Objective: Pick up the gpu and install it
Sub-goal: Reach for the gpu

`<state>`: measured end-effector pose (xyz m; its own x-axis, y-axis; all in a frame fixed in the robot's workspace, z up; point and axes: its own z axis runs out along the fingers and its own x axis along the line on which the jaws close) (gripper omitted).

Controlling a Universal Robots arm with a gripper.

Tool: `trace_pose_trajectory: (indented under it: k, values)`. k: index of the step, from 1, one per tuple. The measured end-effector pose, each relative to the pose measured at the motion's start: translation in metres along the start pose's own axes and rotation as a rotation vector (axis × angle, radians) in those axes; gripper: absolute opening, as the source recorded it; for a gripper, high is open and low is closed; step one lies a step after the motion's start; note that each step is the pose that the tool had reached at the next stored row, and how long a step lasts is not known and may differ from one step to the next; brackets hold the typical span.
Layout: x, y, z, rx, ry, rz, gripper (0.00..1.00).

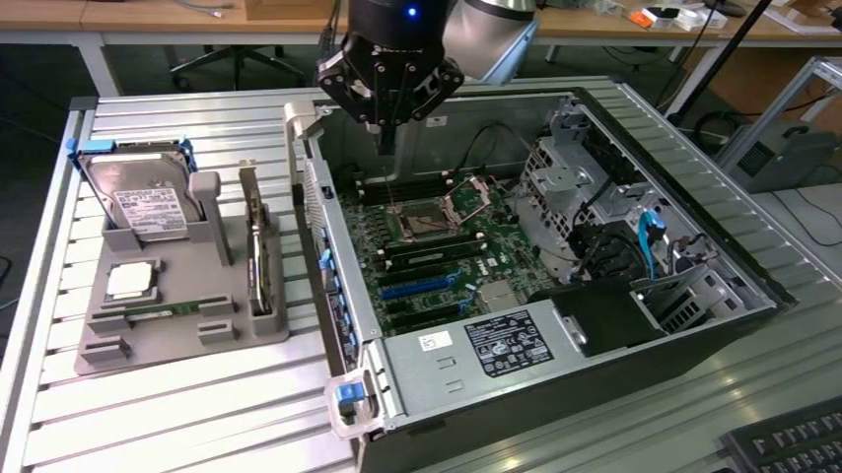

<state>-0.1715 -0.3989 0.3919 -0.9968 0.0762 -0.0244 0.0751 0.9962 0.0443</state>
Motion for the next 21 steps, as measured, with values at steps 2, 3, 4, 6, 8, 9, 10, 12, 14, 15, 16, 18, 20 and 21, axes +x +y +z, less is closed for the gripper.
trace_pose_trajectory:
  k: [2,3,4,6,8,9,10,12,14,15,16,18,20,21]
  values:
    - [0.0005,0.0,0.0,0.0,0.0,0.0,0.11]
    - [0.0007,-0.0001,0.0,0.0,0.0,0.0,0.11]
    - [0.001,-0.0001,0.0,0.0,0.0,0.0,0.11]
    - [0.0014,-0.0001,0.0001,0.0,0.0,0.0,0.11]
    - [0.002,-0.0002,0.0001,0.0,0.0,0.0,0.11]
    - [0.0023,-0.0002,0.0001,0.0,0.0,0.0,0.11]
    - [0.0025,-0.0002,0.0001,0.0,0.0,0.0,0.11]
    - [0.0031,-0.0002,0.0001,0.0,0.0,0.0,0.11]
    - [0.0037,-0.0003,0.0001,0.0,0.0,0.0,0.11]
    - [0.0038,-0.0003,0.0001,0.0,0.0,0.0,0.11]
    - [0.0041,-0.0003,0.0001,0.0,0.0,0.0,0.11]
    - [0.0045,-0.0003,0.0001,0.0,0.0,0.0,0.11]
    - [0.0049,-0.0004,0.0001,0.0,0.0,0.0,0.11]
    - [0.0051,-0.0004,0.0001,0.0,0.0,0.0,0.11]
